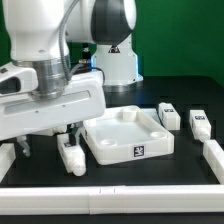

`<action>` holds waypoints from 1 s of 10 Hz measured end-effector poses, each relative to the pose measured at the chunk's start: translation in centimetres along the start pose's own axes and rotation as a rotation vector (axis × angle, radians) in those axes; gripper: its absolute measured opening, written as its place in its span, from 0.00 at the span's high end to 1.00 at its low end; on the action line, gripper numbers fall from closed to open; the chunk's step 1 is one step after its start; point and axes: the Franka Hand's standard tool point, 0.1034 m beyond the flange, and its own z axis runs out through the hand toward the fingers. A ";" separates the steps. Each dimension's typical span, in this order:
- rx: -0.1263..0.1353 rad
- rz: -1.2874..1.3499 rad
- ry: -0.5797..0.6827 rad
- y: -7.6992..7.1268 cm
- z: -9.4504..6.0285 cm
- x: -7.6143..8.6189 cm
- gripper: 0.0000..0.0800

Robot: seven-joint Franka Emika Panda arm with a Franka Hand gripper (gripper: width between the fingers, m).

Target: Assemble desk

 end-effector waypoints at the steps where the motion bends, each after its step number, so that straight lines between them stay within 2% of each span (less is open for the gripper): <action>1: -0.003 -0.023 0.001 0.7 0.0 -0.5 0.19; 4: -0.008 -0.032 0.005 1.3 -0.5 -0.6 0.19; 5: 0.002 -0.034 0.000 1.2 -0.9 -0.5 0.19; 8: 0.002 -0.035 0.000 1.0 -0.8 -0.4 0.19; 10: 0.021 -0.023 -0.012 -0.6 -0.1 -0.4 0.19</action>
Offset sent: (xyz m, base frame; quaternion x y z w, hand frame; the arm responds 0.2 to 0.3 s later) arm 0.0054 -0.0155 0.0134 -0.0222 -0.0010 -0.0368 0.9991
